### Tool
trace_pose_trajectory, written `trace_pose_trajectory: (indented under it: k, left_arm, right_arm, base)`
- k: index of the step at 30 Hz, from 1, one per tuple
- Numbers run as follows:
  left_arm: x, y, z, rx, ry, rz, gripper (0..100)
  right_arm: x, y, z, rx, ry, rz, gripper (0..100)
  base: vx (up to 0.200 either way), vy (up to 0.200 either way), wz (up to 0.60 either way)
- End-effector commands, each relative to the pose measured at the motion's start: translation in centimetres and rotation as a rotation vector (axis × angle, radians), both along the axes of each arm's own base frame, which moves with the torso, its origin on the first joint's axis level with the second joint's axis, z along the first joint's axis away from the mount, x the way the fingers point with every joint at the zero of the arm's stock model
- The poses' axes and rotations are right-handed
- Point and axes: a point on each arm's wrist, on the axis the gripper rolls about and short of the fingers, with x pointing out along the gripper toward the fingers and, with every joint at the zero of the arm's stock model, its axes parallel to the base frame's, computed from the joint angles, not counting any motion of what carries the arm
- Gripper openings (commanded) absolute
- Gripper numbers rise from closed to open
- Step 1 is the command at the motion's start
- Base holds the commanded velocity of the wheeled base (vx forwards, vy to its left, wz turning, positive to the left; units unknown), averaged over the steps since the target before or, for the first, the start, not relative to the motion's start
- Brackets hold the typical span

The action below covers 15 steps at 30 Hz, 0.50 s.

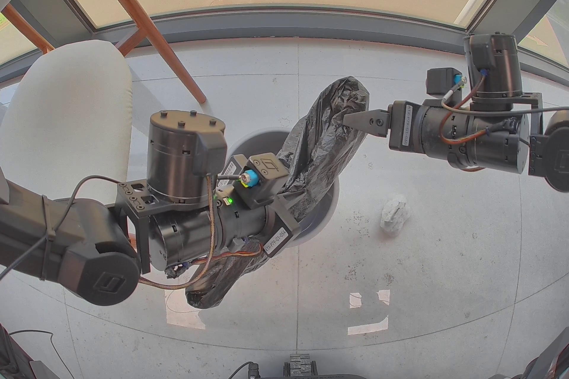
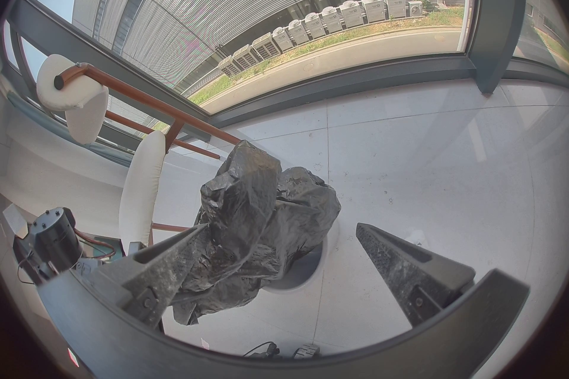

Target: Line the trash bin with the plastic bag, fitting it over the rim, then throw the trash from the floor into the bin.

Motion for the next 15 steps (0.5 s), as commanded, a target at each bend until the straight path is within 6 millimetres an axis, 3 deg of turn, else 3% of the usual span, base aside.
trace_pose_trajectory:
  k: [1,8,11,15]
  left_arm:
    - [0.0,0.0,0.0,0.001,-0.001,0.001,0]
    - [0.0,0.0,-0.1,0.003,0.001,0.001,0]
    - [0.0,0.0,-0.4,0.012,0.009,-0.001,0]
    - [0.3,-0.3,-0.9,0.014,0.011,0.0,0]
  right_arm:
    - [0.9,0.7,-0.7,-0.019,0.009,-0.018,100]
    - [1.2,1.1,0.5,0.01,-0.034,-0.023,100]
    - [1.2,1.5,2.4,0.053,-0.083,-0.008,100]
    - [1.2,1.5,2.9,0.061,-0.091,-0.011,100]
  base:
    - [0.0,0.0,0.0]
    - [0.0,0.0,0.0]
    - [0.0,0.0,0.0]
    - [0.0,0.0,0.0]
